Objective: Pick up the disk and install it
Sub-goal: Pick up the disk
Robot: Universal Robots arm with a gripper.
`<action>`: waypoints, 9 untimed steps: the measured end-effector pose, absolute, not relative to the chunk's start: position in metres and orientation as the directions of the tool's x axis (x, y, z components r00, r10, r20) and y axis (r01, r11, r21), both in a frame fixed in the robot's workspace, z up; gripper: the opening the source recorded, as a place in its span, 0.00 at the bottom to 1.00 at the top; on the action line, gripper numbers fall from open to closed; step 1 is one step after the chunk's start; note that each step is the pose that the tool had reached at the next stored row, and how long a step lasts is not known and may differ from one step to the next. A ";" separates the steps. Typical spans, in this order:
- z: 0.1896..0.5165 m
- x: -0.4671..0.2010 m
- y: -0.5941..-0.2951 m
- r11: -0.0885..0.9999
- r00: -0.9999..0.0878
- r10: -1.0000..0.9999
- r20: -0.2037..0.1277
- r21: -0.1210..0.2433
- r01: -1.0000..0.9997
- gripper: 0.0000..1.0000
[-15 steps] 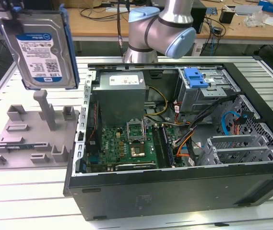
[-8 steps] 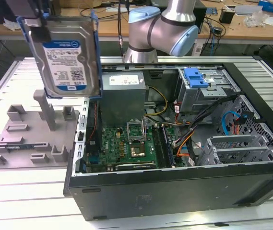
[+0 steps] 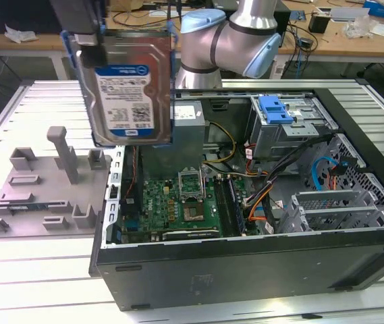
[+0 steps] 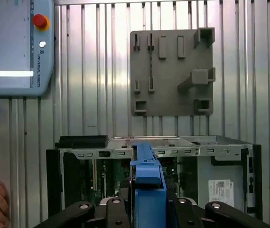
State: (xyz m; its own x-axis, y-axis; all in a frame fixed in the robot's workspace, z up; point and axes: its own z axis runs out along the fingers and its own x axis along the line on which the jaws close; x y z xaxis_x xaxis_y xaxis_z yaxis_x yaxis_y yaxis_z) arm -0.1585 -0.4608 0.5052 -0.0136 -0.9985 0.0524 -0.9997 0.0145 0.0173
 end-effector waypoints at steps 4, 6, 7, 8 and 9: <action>0.505 -0.135 -0.473 0.015 -0.014 -0.999 0.052 0.018 -1.000 0.36; 0.505 -0.123 -0.479 0.015 -0.014 -0.999 0.052 0.018 -1.000 0.36; 0.505 -0.119 -0.481 0.014 -0.014 -0.999 0.052 0.018 -1.000 0.36; 0.505 -0.112 -0.485 0.015 -0.014 -0.999 0.052 0.018 -1.000 0.36; 0.505 -0.104 -0.489 0.014 -0.013 -0.999 0.052 0.018 -1.000 0.36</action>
